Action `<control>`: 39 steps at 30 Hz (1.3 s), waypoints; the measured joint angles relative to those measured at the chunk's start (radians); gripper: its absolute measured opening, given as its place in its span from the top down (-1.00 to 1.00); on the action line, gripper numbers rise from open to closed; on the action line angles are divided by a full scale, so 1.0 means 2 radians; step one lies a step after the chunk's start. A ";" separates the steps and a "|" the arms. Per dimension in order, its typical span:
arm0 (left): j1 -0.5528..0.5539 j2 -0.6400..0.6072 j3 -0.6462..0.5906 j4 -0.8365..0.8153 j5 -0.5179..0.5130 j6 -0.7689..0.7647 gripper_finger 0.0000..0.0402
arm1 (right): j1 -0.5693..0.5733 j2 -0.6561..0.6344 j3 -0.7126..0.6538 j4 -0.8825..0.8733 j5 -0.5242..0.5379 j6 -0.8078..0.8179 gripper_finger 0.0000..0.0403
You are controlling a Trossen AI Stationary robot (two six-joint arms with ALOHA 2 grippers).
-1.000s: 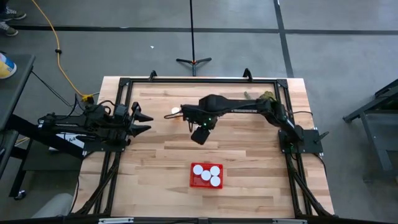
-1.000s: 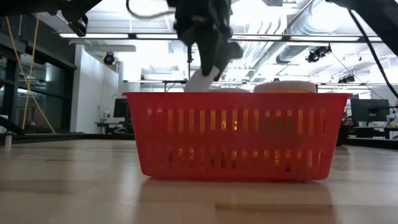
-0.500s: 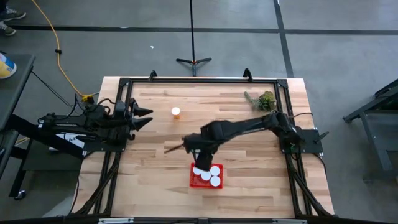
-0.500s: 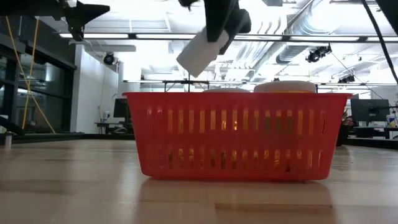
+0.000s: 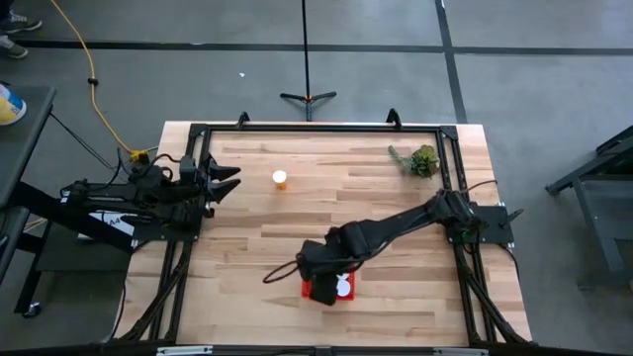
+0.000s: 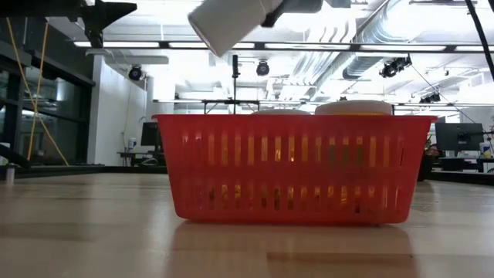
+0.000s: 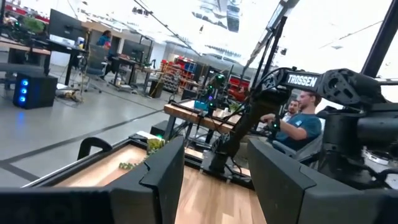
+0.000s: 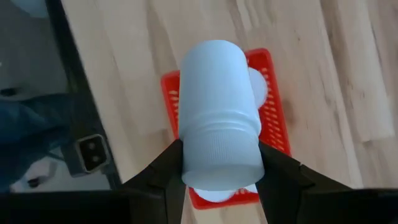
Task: Pick and place pill bottles into a basket
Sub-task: Put the white medicine bottle into the red basket
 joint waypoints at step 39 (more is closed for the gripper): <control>0.000 0.000 0.000 0.027 -0.001 0.006 -0.05 | -0.024 0.057 -0.001 0.014 -0.137 -0.011 0.27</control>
